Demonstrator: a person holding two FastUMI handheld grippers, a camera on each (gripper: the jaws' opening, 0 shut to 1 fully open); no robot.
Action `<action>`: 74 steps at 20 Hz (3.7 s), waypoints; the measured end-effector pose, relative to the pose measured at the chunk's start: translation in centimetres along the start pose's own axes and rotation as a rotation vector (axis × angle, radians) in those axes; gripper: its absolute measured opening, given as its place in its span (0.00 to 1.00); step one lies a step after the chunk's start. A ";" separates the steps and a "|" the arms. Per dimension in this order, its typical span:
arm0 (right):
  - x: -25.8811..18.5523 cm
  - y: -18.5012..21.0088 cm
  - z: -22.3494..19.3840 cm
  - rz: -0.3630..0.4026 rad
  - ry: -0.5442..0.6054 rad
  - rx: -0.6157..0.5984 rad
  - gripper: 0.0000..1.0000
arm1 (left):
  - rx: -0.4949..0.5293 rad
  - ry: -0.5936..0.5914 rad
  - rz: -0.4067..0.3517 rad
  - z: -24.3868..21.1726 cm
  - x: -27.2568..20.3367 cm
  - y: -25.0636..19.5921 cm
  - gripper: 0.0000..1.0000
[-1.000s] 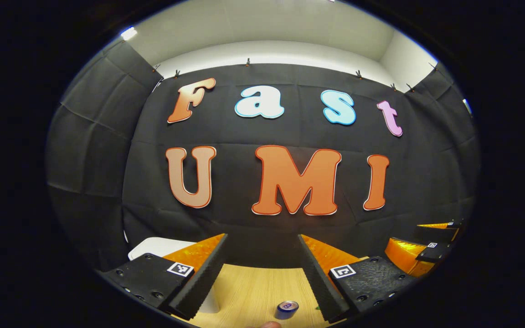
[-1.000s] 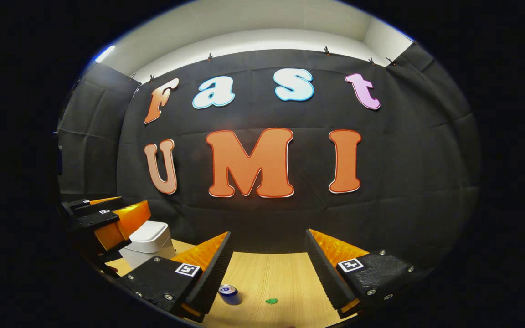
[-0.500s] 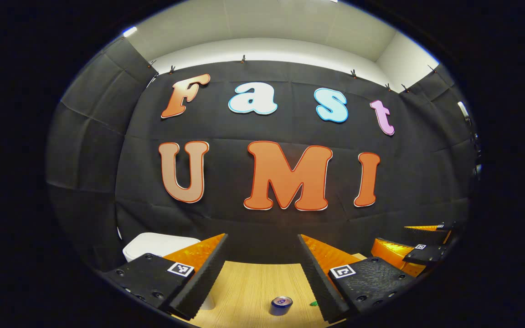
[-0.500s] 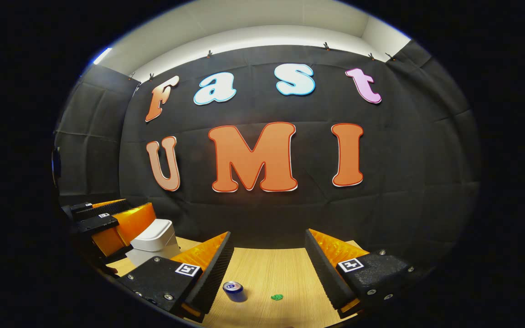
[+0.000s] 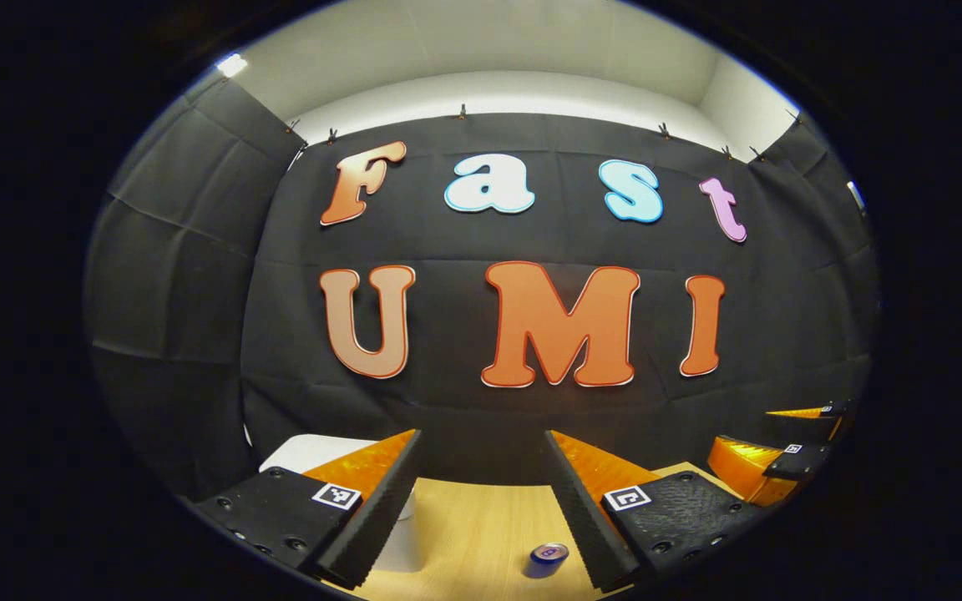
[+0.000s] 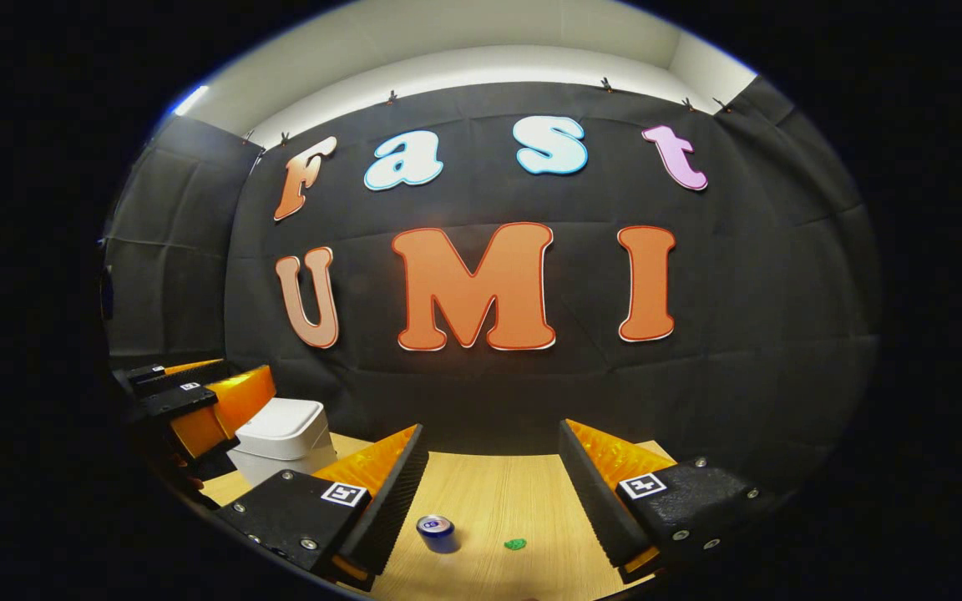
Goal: Press the lid of the desktop garbage bin to open it, pick up the crumpled paper on the desktop and throw it into the bin, then pick up the pop can on the desktop and drop it into the bin, and finally close the garbage bin lid.
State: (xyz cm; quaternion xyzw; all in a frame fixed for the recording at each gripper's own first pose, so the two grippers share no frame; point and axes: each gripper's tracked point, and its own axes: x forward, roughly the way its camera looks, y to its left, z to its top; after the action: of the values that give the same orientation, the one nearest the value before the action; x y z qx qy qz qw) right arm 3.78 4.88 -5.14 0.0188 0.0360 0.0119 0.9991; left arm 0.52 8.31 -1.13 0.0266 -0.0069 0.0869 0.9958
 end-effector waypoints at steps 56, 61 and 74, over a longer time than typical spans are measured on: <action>3.2 -1.5 -6.1 -0.025 0.099 -0.037 0.94 | 0.041 0.032 0.159 1.1 5.1 12.5 0.61; 4.2 -2.1 -10.5 -0.013 0.148 -0.040 0.94 | 0.008 0.000 0.080 2.8 2.8 9.1 0.92; 8.9 -4.6 -27.6 -0.029 0.435 -0.089 0.94 | -0.035 0.013 0.012 4.2 -1.2 3.3 0.92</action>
State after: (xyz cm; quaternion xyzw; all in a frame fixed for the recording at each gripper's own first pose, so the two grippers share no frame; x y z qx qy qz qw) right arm 10.72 1.51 -33.48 -0.0291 0.2505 0.0031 0.9677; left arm -1.22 11.09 3.20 0.0085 -0.0022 0.0931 0.9956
